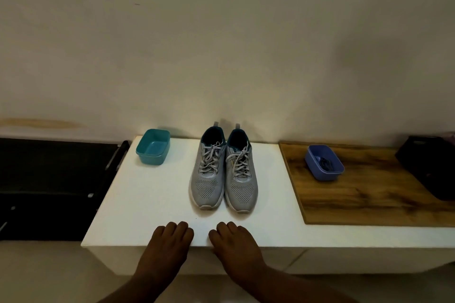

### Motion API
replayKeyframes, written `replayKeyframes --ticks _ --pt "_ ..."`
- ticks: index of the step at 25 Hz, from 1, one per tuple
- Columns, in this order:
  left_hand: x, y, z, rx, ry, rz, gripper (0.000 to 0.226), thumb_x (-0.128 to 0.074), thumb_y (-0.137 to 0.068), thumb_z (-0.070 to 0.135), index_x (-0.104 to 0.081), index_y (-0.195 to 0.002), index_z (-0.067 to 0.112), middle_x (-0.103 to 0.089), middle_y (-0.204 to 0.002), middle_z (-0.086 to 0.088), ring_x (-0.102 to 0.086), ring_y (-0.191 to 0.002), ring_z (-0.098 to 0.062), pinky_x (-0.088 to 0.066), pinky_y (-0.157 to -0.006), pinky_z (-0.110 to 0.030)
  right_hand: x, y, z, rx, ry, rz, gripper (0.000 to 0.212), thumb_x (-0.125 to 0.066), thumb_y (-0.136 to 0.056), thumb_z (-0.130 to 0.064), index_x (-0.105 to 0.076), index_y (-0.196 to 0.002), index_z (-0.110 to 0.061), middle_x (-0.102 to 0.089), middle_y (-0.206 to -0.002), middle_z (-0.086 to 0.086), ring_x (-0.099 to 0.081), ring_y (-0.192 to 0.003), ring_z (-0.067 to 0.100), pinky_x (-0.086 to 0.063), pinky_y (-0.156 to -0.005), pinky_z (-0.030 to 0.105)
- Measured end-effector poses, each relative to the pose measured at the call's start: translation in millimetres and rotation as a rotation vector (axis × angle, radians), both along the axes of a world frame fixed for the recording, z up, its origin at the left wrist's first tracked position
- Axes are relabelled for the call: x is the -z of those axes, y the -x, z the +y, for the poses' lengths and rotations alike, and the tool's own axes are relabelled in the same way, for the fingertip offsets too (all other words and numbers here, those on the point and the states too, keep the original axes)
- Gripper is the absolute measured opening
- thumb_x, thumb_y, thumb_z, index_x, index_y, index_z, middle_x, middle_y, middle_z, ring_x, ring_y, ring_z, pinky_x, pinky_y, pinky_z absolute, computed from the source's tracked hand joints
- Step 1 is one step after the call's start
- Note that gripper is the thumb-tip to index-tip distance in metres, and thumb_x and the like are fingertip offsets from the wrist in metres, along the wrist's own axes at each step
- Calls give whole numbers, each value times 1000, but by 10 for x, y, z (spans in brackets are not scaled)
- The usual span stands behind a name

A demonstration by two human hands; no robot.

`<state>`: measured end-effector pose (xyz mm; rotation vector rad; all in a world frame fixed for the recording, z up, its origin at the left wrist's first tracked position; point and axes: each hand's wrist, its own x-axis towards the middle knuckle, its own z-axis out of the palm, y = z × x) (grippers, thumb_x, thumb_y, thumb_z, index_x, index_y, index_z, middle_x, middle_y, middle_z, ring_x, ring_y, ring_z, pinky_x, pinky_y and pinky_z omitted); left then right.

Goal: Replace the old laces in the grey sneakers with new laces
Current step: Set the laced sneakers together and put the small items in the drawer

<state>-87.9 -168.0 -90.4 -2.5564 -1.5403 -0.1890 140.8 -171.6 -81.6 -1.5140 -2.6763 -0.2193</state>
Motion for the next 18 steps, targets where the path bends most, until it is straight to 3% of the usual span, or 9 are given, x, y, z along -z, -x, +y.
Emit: replayKeyframes --ticks 4,7,10,11,13,15,18 --pt "63 -28 -38 -19 -13 1 28 -68 -68 8 -54 -90 19 -53 -91 -2 -45 -72 -26 -35 -62 -40 16 1 6 5 -5 15 25 -66 -76 -28 -52 -97 -25 -50 -89 -4 -50 -75 19 -39 -59 34" --pt "22 -29 -23 -24 14 -29 24 -63 -75 25 -59 -98 18 -59 -99 -3 -49 -81 -27 -43 -68 -42 -16 -15 -6 8 -18 65 24 -57 -87 -44 -54 -102 -25 -53 -99 -3 -55 -85 20 -46 -66 36" --pt "-137 -85 44 -1 21 -91 62 -61 -82 52 -62 -131 13 -59 -134 -9 -59 -114 -33 -44 -95 -49 -187 -64 26 124 -35 222 50 -46 -97 -65 -57 -129 -28 -58 -132 -1 -56 -115 23 -51 -93 39" --pt "-207 -153 100 -18 0 -126 71 -58 -87 55 -54 -144 13 -50 -148 -11 -52 -131 -35 -39 -106 -53 -284 -81 83 195 -29 271 59 -39 -99 -69 -52 -140 -29 -52 -146 1 -50 -130 25 -46 -105 42" --pt "-359 -361 240 -95 -7 -200 79 -50 -94 57 -29 -160 19 -23 -167 -11 -25 -152 -34 -23 -119 -58 -454 -116 240 322 7 300 75 -23 -99 -77 -27 -159 -33 -24 -168 3 -21 -154 28 -25 -122 46" --pt "-427 -595 379 -161 10 -234 78 -39 -98 59 -14 -163 23 -6 -170 -10 -9 -157 -32 -15 -122 -60 -511 -161 391 384 30 279 81 -14 -97 -79 -4 -164 -33 2 -173 3 4 -159 27 -8 -126 48" --pt "-386 -798 553 -202 111 -208 75 -26 -100 61 -16 -162 21 -6 -170 -12 -10 -156 -32 -19 -120 -63 -461 -244 512 428 99 234 84 -7 -97 -79 4 -164 -30 15 -171 4 15 -157 28 -3 -127 51"
